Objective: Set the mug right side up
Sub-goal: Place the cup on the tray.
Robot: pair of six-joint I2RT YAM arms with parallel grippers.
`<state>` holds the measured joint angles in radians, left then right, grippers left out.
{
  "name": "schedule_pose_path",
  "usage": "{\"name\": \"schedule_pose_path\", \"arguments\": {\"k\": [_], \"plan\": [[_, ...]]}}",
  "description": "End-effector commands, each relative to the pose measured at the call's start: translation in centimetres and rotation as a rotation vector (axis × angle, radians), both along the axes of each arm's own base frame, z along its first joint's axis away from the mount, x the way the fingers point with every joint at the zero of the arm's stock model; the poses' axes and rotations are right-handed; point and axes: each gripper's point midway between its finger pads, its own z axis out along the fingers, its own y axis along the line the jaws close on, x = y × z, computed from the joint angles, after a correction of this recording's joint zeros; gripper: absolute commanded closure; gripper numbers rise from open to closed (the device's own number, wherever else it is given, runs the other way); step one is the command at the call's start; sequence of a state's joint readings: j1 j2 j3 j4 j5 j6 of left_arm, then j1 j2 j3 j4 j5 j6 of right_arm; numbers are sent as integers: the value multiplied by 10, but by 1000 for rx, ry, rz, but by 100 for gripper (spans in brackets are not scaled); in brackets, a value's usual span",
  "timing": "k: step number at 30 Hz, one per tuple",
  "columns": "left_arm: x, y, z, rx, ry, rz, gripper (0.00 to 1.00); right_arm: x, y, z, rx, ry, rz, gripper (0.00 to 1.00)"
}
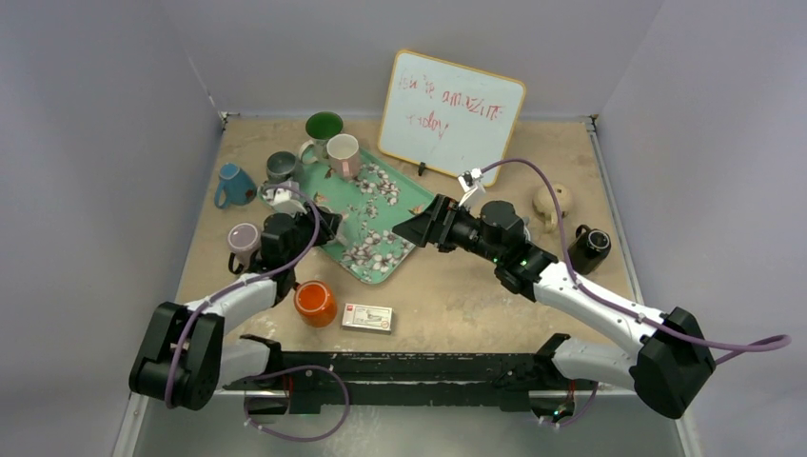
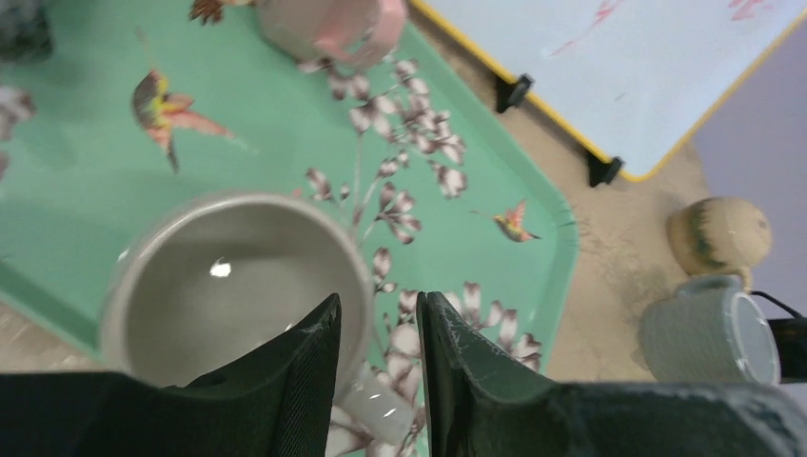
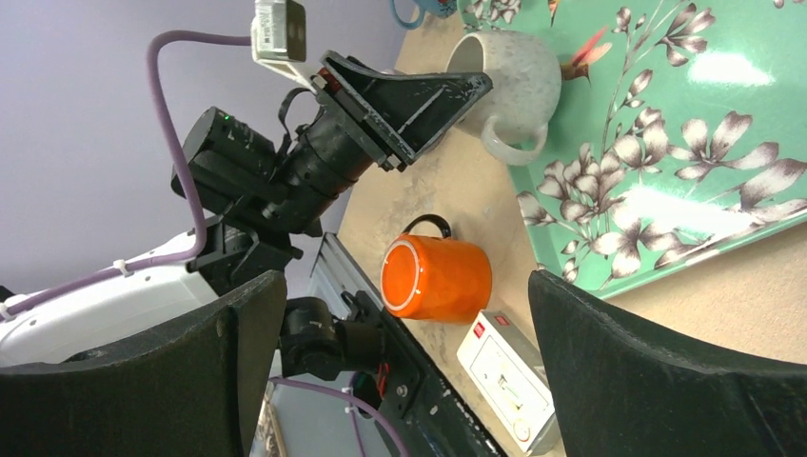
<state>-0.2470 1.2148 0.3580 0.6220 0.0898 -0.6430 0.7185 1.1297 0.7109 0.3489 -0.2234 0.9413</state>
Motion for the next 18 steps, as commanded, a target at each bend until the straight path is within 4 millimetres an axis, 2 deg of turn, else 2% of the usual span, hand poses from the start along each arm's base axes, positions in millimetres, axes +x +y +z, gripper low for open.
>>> {"name": "schedule_pose_path", "arguments": {"k": [1, 4, 8, 10, 14, 18], "plan": [[-1, 25, -12, 49, 128, 135, 67, -2, -3, 11, 34, -31, -2, 1], [-4, 21, -3, 39, 140, 111, 66, -3, -5, 12, 34, -32, -5, 1], [-6, 3, 21, 43, 142, -5, 66, -4, -6, 12, 33, -36, -5, 1], [-5, 1, 30, 73, 166, -30, 65, -4, -6, 12, 31, -35, -4, 1], [-13, 2, 37, 133, 245, -67, 61, -5, -6, 11, 29, -33, 3, 1], [-26, 6, 26, 169, 368, -69, 60, -6, -4, 10, 37, -26, 9, 1]]}}
